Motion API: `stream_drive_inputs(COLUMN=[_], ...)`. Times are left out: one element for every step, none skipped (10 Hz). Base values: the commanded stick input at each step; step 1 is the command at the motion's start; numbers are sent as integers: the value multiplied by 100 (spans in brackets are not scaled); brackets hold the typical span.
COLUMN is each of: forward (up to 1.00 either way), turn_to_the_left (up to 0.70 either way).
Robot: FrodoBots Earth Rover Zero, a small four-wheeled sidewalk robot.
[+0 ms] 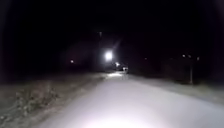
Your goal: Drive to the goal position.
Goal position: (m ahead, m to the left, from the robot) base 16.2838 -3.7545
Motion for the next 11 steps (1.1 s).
stream_drive_inputs(forward=[70,70,70,70,70,70,70,70,70,70,70], turn_to_the_left=[0,0,0,0,0,0,0,0,0,0,0])
